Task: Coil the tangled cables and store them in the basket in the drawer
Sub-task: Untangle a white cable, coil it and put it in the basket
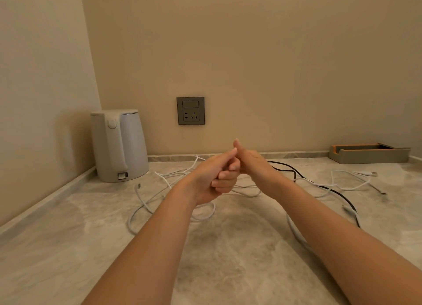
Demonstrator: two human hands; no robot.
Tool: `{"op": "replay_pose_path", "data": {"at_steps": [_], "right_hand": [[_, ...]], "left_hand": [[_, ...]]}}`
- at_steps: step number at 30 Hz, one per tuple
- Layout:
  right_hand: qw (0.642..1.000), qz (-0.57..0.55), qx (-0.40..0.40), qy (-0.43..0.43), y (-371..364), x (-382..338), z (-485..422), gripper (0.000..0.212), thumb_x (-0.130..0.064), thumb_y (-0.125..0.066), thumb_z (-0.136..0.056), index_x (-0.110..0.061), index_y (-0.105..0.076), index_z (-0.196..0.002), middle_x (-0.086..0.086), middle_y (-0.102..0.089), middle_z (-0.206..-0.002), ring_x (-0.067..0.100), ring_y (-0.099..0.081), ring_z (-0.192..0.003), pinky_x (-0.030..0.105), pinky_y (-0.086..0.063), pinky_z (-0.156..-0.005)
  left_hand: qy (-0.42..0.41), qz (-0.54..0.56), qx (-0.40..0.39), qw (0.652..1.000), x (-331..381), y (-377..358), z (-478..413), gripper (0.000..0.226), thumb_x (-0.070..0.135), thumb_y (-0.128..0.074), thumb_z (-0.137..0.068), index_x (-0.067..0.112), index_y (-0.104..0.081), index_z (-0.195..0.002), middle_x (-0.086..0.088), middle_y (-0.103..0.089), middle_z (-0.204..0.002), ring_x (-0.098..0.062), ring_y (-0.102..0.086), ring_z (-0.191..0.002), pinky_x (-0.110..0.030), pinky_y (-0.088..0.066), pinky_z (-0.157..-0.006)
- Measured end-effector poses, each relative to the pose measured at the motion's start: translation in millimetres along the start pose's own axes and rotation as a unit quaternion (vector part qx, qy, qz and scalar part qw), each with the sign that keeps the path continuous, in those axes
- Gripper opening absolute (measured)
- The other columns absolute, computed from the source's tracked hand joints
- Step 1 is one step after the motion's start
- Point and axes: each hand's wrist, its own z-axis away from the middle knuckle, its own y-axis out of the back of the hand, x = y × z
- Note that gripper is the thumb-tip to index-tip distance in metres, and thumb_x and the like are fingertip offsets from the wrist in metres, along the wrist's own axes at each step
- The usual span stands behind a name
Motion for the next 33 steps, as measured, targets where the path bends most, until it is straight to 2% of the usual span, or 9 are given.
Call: {"op": "replay_pose_path", "data": {"at_steps": [6,12,14,16,19,21,24,27,33], "right_hand": [[0.987,0.099,-0.056,-0.114,28.0,21.1,6.5,0.047,-0.056,-0.045,-0.089,-0.013,-0.063,-0.080,0.000,-0.066,-0.085,0.014,-0.061,-0.081,0.031,-0.044,-0.080],[0.985,-0.100,-0.048,-0.129,33.6,15.1,12.2,0.023,-0.025,-0.045,-0.099,-0.011,-0.055,-0.085,0.008,-0.066,-0.080,0.022,-0.067,-0.078,0.040,-0.053,-0.083],[0.974,-0.188,-0.044,-0.118,33.0,9.3,11.3,0.028,-0.022,-0.041,-0.101,-0.013,-0.047,-0.075,0.005,-0.057,-0.062,0.019,-0.061,-0.058,0.038,-0.056,-0.075],[0.967,-0.225,-0.034,-0.113,36.3,4.2,9.2,0.033,-0.022,-0.041,-0.100,-0.016,-0.038,-0.068,-0.003,-0.037,-0.051,0.009,-0.039,-0.040,0.028,-0.054,-0.061],[0.967,-0.225,-0.015,-0.121,49.0,-4.4,6.6,0.033,-0.026,-0.042,-0.098,-0.018,-0.038,-0.065,-0.009,-0.022,-0.049,0.004,-0.020,-0.037,0.016,-0.029,-0.039],[0.984,-0.142,0.006,-0.112,57.1,-5.4,6.7,0.037,-0.031,-0.043,-0.098,-0.018,-0.043,-0.063,-0.009,-0.021,-0.049,0.006,-0.017,-0.039,0.018,-0.017,-0.039],[0.985,0.150,0.080,-0.034,60.2,-2.0,7.6,0.041,-0.036,-0.050,-0.096,-0.018,-0.046,-0.059,-0.007,-0.027,-0.052,0.010,-0.023,-0.047,0.021,-0.023,-0.046],[0.909,0.399,0.121,0.024,61.9,-5.5,5.6,0.037,-0.039,-0.053,-0.093,-0.025,-0.055,-0.058,-0.011,-0.045,-0.053,0.010,-0.043,-0.055,0.027,-0.033,-0.057],[0.767,0.635,0.057,-0.073,46.7,-17.5,13.5,0.024,-0.043,-0.052,-0.093,-0.026,-0.069,-0.096,0.001,-0.067,-0.100,0.026,-0.060,-0.098,0.029,-0.039,-0.071]], "left_hand": [[-0.034,0.098,0.037,0.994,5.4,17.6,3.0,0.060,0.035,-0.028,-0.101,0.017,-0.047,-0.048,0.010,-0.028,-0.033,0.001,-0.022,-0.022,-0.013,-0.016,-0.026],[-0.062,0.169,0.094,0.979,8.4,36.9,3.8,0.063,0.037,-0.027,-0.102,0.016,-0.044,-0.046,0.009,-0.026,-0.032,0.000,-0.021,-0.020,-0.014,-0.015,-0.024],[-0.060,0.169,0.096,0.979,7.6,38.0,3.5,0.064,0.037,-0.026,-0.102,0.016,-0.045,-0.045,0.009,-0.027,-0.032,0.000,-0.022,-0.020,-0.013,-0.016,-0.024],[-0.061,0.171,0.098,0.979,7.0,37.5,3.1,0.066,0.037,-0.026,-0.102,0.015,-0.046,-0.043,0.009,-0.027,-0.031,-0.001,-0.022,-0.019,-0.013,-0.016,-0.024],[-0.065,0.183,0.106,0.975,8.4,38.8,4.2,0.065,0.036,-0.026,-0.103,0.014,-0.046,-0.044,0.009,-0.027,-0.032,-0.001,-0.022,-0.020,-0.013,-0.015,-0.025],[-0.066,0.185,0.110,0.974,8.7,39.9,4.9,0.066,0.035,-0.026,-0.103,0.014,-0.046,-0.044,0.008,-0.027,-0.032,-0.001,-0.022,-0.019,-0.013,-0.015,-0.025],[-0.067,0.181,0.117,0.974,7.8,37.8,3.7,0.065,0.034,-0.025,-0.103,0.013,-0.047,-0.045,0.008,-0.027,-0.032,-0.001,-0.022,-0.020,-0.013,-0.015,-0.025],[-0.069,0.177,0.132,0.973,6.0,35.3,2.4,0.061,0.033,-0.027,-0.103,0.012,-0.044,-0.049,0.007,-0.027,-0.033,0.000,-0.021,-0.021,-0.013,-0.014,-0.026],[-0.040,0.129,0.127,0.983,3.6,27.8,0.9,0.058,0.030,-0.027,-0.103,0.011,-0.044,-0.052,0.007,-0.027,-0.034,0.000,-0.020,-0.022,-0.013,-0.014,-0.027]]}}
